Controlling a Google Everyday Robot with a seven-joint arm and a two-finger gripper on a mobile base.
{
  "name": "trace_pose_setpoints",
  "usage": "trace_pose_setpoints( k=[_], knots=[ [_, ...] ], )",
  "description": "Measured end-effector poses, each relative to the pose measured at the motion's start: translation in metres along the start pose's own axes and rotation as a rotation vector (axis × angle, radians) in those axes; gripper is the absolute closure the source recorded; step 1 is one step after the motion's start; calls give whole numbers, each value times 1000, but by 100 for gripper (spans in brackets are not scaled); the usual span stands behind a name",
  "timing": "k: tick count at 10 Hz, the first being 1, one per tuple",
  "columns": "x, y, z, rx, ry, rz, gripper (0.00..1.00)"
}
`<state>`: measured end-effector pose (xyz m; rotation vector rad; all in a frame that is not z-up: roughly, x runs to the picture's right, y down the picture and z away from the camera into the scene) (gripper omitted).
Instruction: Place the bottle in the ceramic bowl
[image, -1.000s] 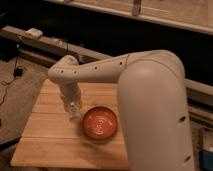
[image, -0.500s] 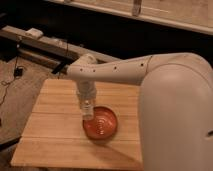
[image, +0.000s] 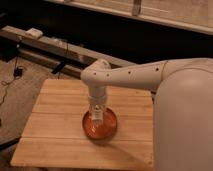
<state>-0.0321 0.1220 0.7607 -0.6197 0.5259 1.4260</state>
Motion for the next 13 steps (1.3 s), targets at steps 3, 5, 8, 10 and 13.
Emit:
trace_pose_setpoints(
  k=[3,5,8,10,13],
  knots=[
    [12,-3,8,-4,21,-7,32],
    [17,0,10,-8,25,-21,20],
    [20,-1,11,-13,22,-24,20],
    [20,-1,11,-13,21,-25,20],
    [20,1,11,-12,22,-27,20]
  ],
)
